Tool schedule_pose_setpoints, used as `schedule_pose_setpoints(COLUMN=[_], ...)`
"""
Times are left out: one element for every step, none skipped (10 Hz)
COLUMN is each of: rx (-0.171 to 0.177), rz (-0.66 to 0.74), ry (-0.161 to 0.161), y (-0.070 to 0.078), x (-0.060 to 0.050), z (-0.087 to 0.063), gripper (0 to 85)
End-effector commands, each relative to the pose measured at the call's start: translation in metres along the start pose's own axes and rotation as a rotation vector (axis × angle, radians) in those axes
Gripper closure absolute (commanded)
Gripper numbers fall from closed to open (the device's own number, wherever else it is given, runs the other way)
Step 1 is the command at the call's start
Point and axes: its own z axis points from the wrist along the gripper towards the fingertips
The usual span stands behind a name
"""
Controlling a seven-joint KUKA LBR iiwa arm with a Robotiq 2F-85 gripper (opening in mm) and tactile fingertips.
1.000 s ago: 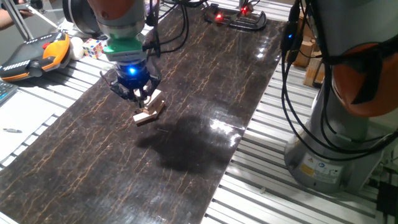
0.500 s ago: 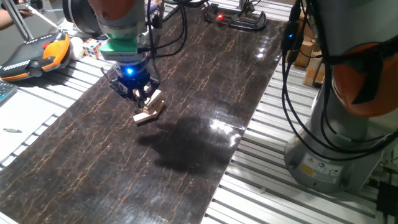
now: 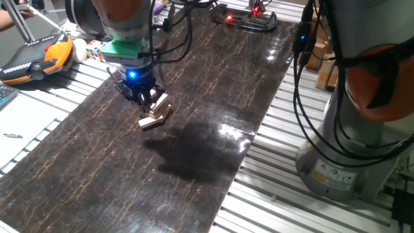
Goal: Play Jenga
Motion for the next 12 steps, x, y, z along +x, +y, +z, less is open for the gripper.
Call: schedule_pose_setpoints(rx=[-0.010, -0.008, -0.008, -0.005, -0.001, 0.001, 0.003, -0.003, -0.005, -0.005, -0.005, -0.002], rz=[0.293, 0.295, 0.302, 0.317, 0.339, 0.360, 0.378, 0.406, 0.424, 0.428, 0.431, 0.419], ry=[-0.016, -0.016, -0.018, -0.017, -0.017, -0.026, -0.032, -0.034, -0.032, -0.040, -0.042, -0.035], y=[0.0001, 0.0001, 0.0002, 0.0005, 0.0007, 0.0012, 0.0016, 0.0042, 0.0064, 0.0066, 0.0059, 0.0053], x=[0.0000, 0.0000, -0.0001, -0.0005, -0.0007, -0.0011, -0.0014, -0.0044, -0.0067, -0.0066, -0.0058, -0.0053], z=[0.0001, 0.0001, 0.0002, 0.0006, 0.0010, 0.0005, -0.0004, -0.0016, -0.0020, -0.0012, -0.0013, -0.0012], gripper=[84.3, 84.3, 84.3, 84.3, 84.3, 84.3, 84.3, 84.3, 84.3, 84.3, 84.3, 84.3])
